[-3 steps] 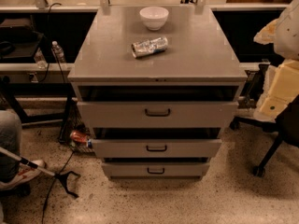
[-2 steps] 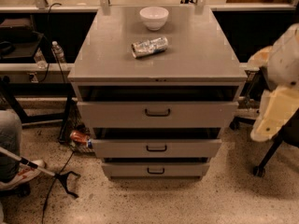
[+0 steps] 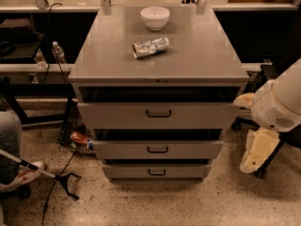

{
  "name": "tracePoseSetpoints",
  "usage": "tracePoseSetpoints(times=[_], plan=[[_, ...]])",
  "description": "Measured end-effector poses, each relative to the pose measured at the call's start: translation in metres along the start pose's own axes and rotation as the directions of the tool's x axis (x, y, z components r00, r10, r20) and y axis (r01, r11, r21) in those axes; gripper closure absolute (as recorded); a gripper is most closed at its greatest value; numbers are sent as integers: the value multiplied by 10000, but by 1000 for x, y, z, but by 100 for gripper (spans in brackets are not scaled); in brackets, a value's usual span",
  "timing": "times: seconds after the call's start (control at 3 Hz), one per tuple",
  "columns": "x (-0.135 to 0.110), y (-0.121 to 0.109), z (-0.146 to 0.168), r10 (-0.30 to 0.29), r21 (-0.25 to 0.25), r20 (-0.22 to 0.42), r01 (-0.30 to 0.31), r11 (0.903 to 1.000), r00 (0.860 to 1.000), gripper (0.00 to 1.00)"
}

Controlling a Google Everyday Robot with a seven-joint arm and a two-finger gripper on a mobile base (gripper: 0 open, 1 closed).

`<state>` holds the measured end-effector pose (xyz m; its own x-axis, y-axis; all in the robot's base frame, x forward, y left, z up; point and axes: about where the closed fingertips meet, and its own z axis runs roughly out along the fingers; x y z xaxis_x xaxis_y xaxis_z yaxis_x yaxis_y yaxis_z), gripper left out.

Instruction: Open middle drawer

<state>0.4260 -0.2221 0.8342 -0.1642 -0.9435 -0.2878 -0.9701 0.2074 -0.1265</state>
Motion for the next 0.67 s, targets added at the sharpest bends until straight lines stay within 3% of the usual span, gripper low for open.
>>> tracePoseSetpoints(times=[0.33,0.67], plan=[[9,17,64,242,-969,300,-211,9951,9993,0],[9,17,64,242,-971,301,-212,9951,9993,0]])
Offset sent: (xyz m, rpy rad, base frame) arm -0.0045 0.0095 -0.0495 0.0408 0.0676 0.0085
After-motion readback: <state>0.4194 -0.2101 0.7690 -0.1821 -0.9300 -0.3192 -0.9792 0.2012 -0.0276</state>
